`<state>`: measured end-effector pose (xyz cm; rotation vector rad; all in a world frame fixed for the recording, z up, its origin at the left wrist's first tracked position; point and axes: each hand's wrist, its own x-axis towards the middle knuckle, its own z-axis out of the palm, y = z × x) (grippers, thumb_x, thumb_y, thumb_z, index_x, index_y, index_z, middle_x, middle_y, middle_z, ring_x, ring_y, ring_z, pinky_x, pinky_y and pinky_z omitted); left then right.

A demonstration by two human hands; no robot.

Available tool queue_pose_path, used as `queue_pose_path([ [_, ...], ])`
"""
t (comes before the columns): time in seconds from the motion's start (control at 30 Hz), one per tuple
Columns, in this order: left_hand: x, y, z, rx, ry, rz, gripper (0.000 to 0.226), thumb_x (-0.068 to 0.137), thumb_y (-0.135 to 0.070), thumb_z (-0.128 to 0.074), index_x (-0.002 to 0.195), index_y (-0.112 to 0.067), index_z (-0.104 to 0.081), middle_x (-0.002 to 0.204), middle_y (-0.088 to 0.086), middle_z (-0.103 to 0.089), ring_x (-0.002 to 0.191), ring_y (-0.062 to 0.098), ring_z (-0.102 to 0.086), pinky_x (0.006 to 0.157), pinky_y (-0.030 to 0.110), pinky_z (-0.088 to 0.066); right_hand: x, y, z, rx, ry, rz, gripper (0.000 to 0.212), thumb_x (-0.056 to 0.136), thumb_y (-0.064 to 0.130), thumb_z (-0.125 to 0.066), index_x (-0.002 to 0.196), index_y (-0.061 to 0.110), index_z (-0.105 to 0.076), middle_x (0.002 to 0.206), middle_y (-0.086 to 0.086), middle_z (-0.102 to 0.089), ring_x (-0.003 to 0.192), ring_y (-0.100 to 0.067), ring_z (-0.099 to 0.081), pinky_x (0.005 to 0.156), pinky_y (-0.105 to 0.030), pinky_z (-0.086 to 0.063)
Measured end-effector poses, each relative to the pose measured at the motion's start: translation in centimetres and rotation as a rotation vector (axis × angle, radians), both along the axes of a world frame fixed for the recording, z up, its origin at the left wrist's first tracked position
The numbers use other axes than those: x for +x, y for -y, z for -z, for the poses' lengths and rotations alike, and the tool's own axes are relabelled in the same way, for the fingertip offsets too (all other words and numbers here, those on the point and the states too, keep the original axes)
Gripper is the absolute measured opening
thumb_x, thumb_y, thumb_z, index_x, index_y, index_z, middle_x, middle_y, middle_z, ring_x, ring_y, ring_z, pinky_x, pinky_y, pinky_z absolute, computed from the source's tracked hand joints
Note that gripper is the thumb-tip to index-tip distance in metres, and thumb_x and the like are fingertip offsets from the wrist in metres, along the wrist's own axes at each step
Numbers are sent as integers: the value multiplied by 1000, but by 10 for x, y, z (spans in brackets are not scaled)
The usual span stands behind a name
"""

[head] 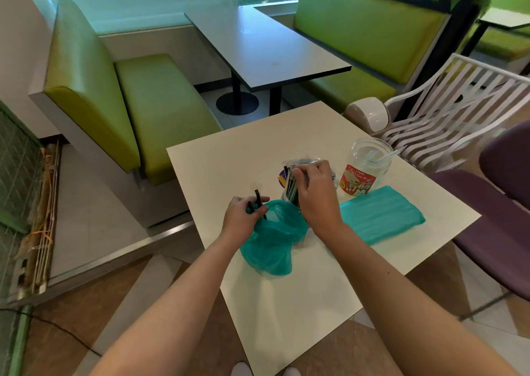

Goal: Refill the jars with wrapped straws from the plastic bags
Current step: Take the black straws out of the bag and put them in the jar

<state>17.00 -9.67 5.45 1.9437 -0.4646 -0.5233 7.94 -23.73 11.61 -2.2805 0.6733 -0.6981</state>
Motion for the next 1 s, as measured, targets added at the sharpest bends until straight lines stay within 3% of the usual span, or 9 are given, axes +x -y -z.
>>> queue_pose_path([
  [0.1,-2,-1,-1,-4,7,24,18,93,-26,-65,110,-32,-70,113,5,-54,107,22,-57,98,35,-50,-2,1,6,-47,-29,-22,27,100,22,-52,111,5,-68,115,-5,-52,92,-17,-57,89,-33,-51],
  [0.27,-1,-2,-1,-26,-13,3,16,91,-24,-67,104,-34,-70,115,5,-58,105,21,-59,94,32,-52,-9,-5,7,-145,3,-47,24,95,26,-60,114,13,-69,113,6,-53,88,-6,-54,80,-28,-53],
  [0.4,-1,-3,-2,-41,-31,-20,17,91,-24,-68,98,-39,-68,115,3,-61,105,20,-60,96,37,-52,-15,-21,9,-199,84,-72,13,93,25,-63,103,19,-68,105,7,-54,83,-3,-51,70,-20,-48],
  [0.53,-1,-6,-1,-94,-65,-48,18,89,-21,-71,98,-36,-70,113,5,-65,98,20,-65,90,36,-55,-15,-33,29,-1,-7,-119,13,92,13,-61,103,16,-68,98,6,-60,90,-5,-56,85,-25,-50],
  [0.63,-3,-9,-2,-131,-122,-71,17,89,-17,-70,101,-29,-71,106,1,-68,93,18,-68,88,36,-56,-14,-36,45,121,-140,-123,16,93,14,-59,108,16,-65,100,4,-61,94,-8,-57,90,-30,-49],
  [1.0,-2,-16,3,-126,-190,-73,20,88,-18,-72,96,-36,-73,111,-1,-70,102,19,-66,95,40,-53,0,-41,63,288,-330,-248,36,91,19,-65,127,15,-62,126,1,-64,117,-14,-57,101,-28,-43],
])
